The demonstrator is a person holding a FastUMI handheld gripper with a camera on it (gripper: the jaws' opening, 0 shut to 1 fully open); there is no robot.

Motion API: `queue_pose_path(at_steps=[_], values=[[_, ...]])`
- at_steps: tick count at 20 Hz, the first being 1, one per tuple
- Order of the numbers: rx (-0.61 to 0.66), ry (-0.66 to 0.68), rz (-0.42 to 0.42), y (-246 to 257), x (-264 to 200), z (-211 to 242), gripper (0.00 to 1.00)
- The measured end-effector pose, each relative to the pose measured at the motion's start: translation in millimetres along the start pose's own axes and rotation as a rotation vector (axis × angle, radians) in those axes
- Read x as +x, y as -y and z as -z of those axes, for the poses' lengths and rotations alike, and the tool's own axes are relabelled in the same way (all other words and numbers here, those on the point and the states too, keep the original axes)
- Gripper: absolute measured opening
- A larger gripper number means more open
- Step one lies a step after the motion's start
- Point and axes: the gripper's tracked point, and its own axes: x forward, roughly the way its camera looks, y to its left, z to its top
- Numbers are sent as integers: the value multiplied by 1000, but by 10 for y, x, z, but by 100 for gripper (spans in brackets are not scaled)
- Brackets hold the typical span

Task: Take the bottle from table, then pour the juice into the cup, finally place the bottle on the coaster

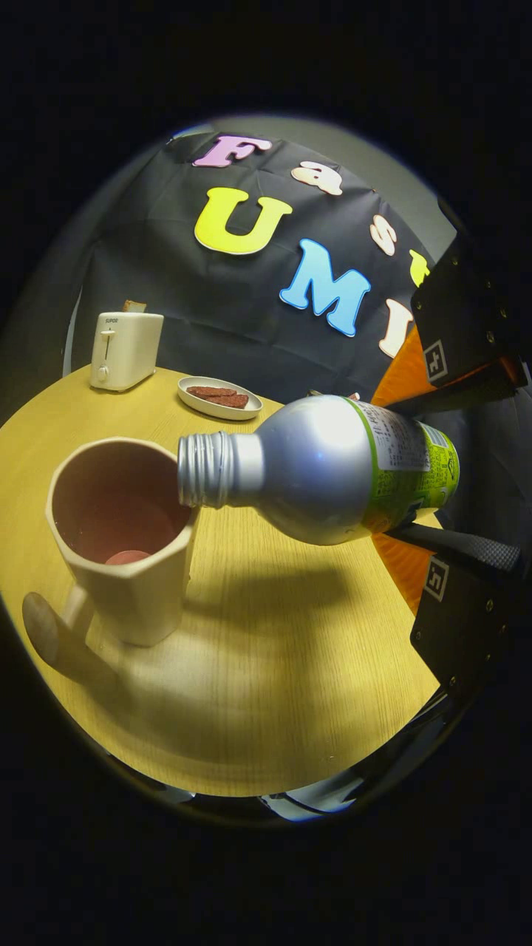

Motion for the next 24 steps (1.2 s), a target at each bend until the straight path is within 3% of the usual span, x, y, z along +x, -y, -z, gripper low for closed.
queue_pose_path(at_steps=[24], values=[[-97, -20, 7, 131, -51, -11, 70]])
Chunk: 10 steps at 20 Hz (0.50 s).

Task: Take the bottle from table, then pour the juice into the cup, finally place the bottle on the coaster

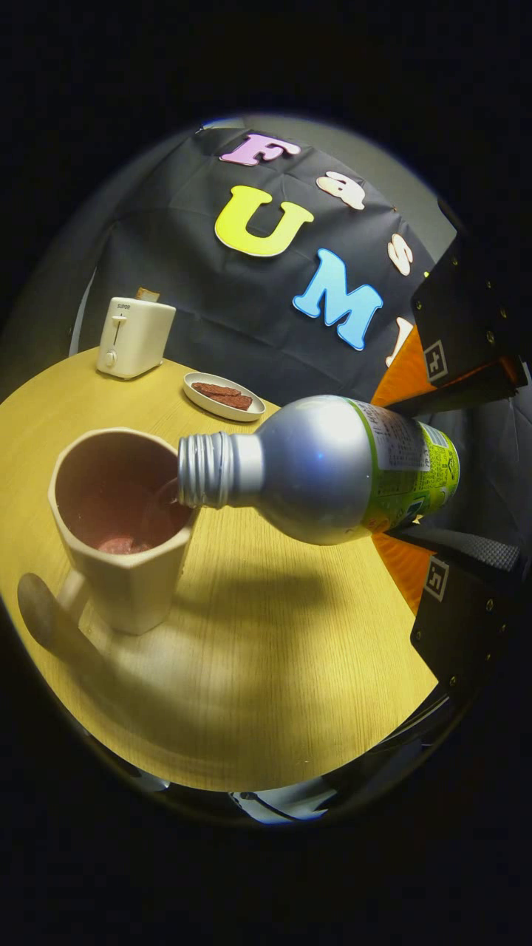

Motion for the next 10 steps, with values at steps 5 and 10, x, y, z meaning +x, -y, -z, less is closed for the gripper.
queue_pose_path(at_steps=[5, 10], values=[[-31, -8, -3, 35, 11, -6, 70], [-66, -19, -9, 53, 31, 19, 70]])
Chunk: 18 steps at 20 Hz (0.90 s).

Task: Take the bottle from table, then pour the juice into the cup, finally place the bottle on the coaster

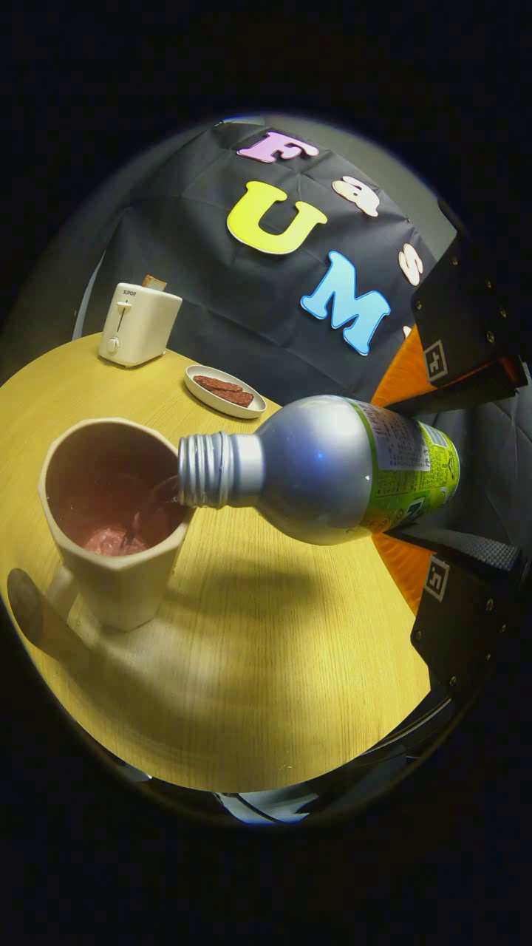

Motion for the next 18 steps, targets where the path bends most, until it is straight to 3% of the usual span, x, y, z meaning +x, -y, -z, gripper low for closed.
queue_pose_path(at_steps=[18], values=[[-125, -28, -5, 144, -52, -25, 70]])
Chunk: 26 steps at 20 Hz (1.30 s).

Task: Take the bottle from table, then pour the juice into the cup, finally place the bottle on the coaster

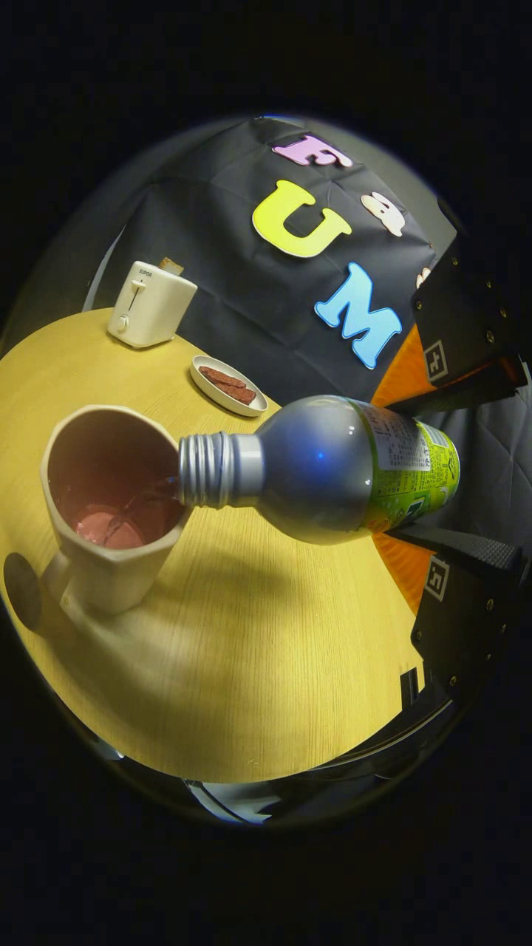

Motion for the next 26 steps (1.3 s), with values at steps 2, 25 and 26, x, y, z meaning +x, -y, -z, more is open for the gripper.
queue_pose_path(at_steps=[2, 25, 26], values=[[-20, -3, 0, 22, 5, -3, 70], [40, 66, 11, -50, 49, -112, 70], [63, 74, 9, -72, 52, -112, 71]])
